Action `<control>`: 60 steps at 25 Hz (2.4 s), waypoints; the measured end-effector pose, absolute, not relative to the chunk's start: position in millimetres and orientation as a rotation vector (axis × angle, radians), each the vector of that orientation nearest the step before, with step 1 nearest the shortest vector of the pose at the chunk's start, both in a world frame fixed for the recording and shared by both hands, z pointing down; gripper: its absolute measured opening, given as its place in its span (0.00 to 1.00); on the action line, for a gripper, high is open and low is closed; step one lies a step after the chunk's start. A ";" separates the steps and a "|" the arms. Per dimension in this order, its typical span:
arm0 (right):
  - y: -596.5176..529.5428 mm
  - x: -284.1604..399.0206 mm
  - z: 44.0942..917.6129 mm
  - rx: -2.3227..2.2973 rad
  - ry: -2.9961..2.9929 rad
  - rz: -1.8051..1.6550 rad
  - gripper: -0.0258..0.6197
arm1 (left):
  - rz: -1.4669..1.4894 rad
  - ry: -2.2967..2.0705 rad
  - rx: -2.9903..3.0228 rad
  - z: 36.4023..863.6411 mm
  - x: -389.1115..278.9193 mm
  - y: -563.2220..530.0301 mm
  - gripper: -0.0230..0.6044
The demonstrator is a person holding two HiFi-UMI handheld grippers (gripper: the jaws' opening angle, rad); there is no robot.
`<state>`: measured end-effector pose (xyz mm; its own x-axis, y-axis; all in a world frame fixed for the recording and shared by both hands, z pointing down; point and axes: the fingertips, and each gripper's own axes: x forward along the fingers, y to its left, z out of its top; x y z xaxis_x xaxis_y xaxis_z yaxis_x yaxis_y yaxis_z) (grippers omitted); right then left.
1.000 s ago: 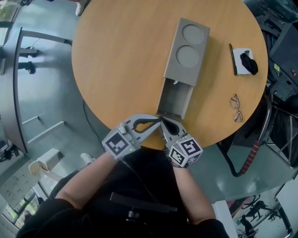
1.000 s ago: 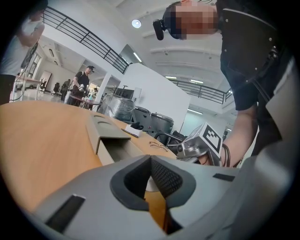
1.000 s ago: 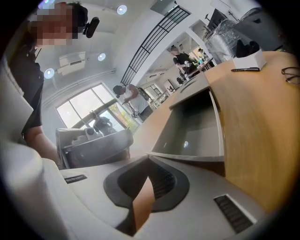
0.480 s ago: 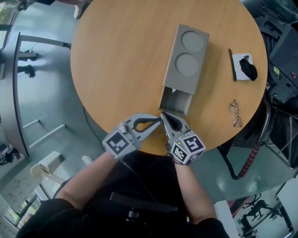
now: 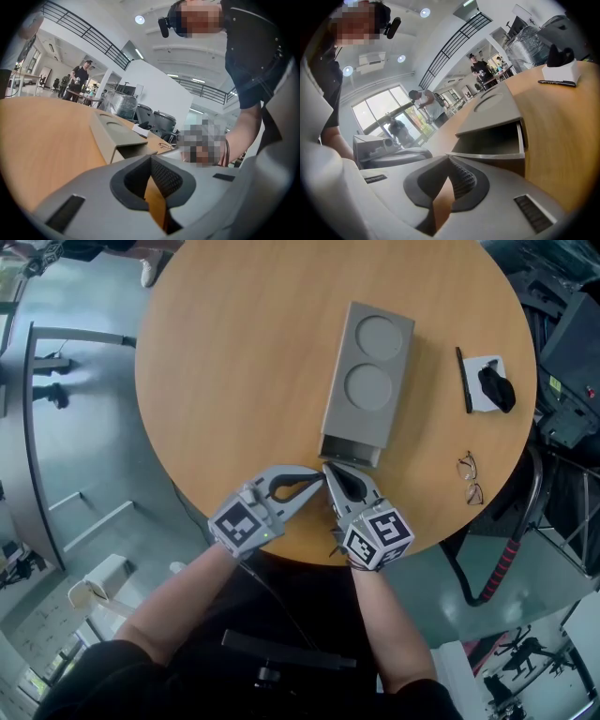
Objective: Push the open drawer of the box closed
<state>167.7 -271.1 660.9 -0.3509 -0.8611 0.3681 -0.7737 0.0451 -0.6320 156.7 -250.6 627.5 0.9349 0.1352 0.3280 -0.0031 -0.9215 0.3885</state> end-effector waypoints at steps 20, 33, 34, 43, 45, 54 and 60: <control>-314.2 197.5 666.3 -1.805 2.142 -1.187 0.05 | 0.494 0.136 2.698 631.1 179.4 -286.1 0.09; -266.9 191.3 496.3 -1.710 2.323 -0.828 0.05 | 0.444 0.154 2.754 509.9 157.5 -258.1 0.09; -263.9 192.2 472.2 -1.708 2.370 -0.747 0.05 | 0.414 0.160 2.775 490.1 160.3 -257.2 0.09; -203.9 172.8 306.8 -1.650 2.590 -0.342 0.05 | 0.221 0.194 2.903 332.3 156.2 -212.2 0.09; -190.2 166.4 288.3 -1.649 2.640 -0.324 0.05 | 0.209 0.180 2.924 307.3 150.8 -203.6 0.09; -166.8 175.0 200.4 -1.612 2.609 -0.124 0.05 | 0.120 0.174 3.007 235.3 143.8 -183.2 0.09; -166.1 170.7 177.8 -1.590 2.630 -0.100 0.05 | 0.089 0.178 3.061 206.8 140.0 -178.5 0.09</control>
